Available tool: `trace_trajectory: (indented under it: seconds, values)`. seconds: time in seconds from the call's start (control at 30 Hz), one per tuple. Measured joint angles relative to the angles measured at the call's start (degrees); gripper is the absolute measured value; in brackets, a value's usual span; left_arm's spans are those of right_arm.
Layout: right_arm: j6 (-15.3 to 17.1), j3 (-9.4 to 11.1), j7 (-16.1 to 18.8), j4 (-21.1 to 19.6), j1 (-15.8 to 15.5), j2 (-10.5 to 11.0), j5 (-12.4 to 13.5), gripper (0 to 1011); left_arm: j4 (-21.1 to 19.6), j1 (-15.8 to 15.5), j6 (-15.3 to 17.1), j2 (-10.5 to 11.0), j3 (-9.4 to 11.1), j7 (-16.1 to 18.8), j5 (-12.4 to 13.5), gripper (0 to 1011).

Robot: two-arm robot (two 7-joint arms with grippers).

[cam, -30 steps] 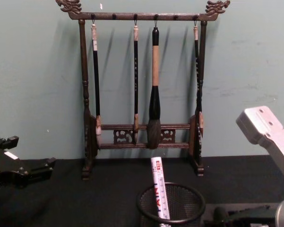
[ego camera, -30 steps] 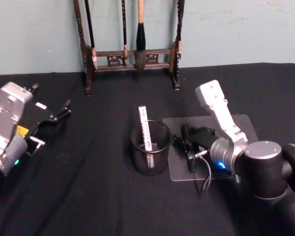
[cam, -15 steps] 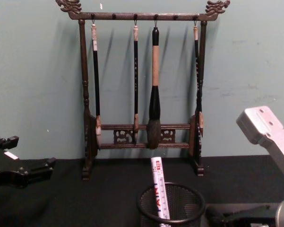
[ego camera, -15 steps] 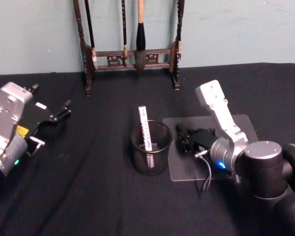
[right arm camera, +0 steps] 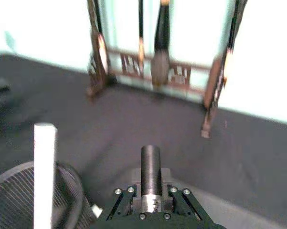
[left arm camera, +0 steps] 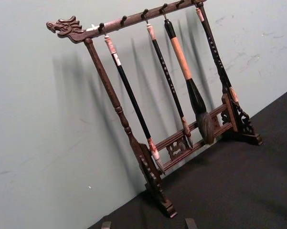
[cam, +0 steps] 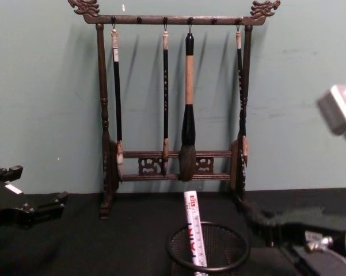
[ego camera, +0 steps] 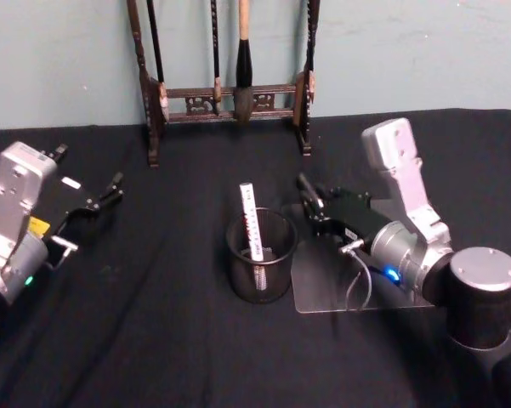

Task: Pick up the water-based marker from the table and place it into the pen holder.

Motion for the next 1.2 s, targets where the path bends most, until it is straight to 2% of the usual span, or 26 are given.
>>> trace_trajectory:
  seconds: [0.17,0.2,0.33,0.5,0.63,0.73,0.97,1.2]
  values:
    - [-8.57,0.74,2.41,-0.77,-1.32,0.57,2.4,241,0.0,0.0,0.0,0.0,0.0,0.0,0.0,1001]
    - [-11.51,0.97,3.38,-0.92,-1.72,0.71,3.47,241,0.0,0.0,0.0,0.0,0.0,0.0,0.0,1001]
    - [-17.11,1.33,5.57,-1.01,-2.44,0.6,6.21,241,0.0,0.0,0.0,0.0,0.0,0.0,0.0,1001]
    - [-22.24,1.05,6.97,-0.84,-3.02,-0.33,9.02,241,0.0,0.0,0.0,0.0,0.0,0.0,0.0,1001]
    - [-24.5,0.56,7.54,-0.36,-3.16,-1.09,10.46,241,0.0,0.0,0.0,-0.01,0.0,0.0,0.0,1001]
    - [-26.32,-0.57,7.67,0.71,-3.0,-1.96,11.17,241,0.0,0.0,0.0,0.0,0.0,0.0,0.0,1001]
    - [-27.99,-2.93,7.29,3.46,-1.62,-2.97,11.39,241,0.0,0.0,0.0,0.0,0.0,0.0,0.0,1001]
    - [-28.47,-4.29,6.94,5.09,-0.49,-3.28,11.74,242,0.0,0.0,0.0,0.0,0.0,0.0,0.0,1001]
